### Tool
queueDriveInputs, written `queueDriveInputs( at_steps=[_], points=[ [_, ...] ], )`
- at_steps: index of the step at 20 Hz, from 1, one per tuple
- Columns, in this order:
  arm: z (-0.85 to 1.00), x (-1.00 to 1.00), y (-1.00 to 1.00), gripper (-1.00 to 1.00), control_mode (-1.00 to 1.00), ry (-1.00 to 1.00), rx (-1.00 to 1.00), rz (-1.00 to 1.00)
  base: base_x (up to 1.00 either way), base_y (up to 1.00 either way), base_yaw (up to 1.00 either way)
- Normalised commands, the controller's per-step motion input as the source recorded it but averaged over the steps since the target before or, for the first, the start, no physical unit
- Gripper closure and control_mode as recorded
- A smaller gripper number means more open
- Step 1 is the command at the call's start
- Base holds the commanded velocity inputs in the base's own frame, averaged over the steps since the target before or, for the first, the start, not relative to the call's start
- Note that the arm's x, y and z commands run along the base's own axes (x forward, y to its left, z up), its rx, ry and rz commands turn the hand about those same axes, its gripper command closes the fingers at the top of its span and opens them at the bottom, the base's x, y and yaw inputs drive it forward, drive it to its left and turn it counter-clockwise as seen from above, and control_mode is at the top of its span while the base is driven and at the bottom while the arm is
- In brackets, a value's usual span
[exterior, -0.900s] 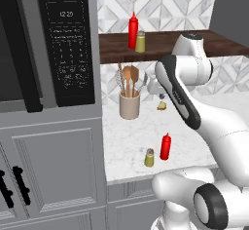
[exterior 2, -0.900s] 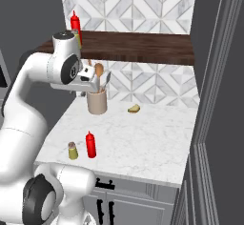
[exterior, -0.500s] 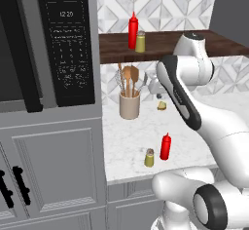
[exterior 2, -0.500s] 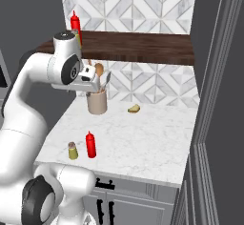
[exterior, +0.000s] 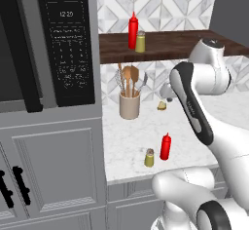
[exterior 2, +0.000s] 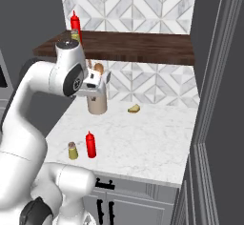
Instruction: Put the shaker and condiment bottle from the counter next to their counterparts in the cabinet.
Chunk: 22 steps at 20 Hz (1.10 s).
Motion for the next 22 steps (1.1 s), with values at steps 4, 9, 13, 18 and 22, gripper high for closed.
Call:
queueDriveInputs(
  at_steps=[4,9,13,18,22],
  points=[
    [-0.41,-0.44,-0.29,-1.0,-1.0,-0.16,0.0,0.11,0.0,0.0,0.0],
    [-0.44,-0.17,-0.33,-1.0,-1.0,-0.11,0.0,0.16,0.0,0.0,0.0],
    [-0.32,0.0,-0.37,-1.0,-1.0,-0.11,0.0,0.13,0.0,0.0,0.0],
    [-0.28,-0.01,-0.41,-1.0,-1.0,-0.12,0.02,0.19,0.0,0.0,0.0],
    [-0.25,-0.08,-0.3,-1.0,-1.0,-0.17,0.0,0.23,0.0,0.0,0.0]
  ],
)
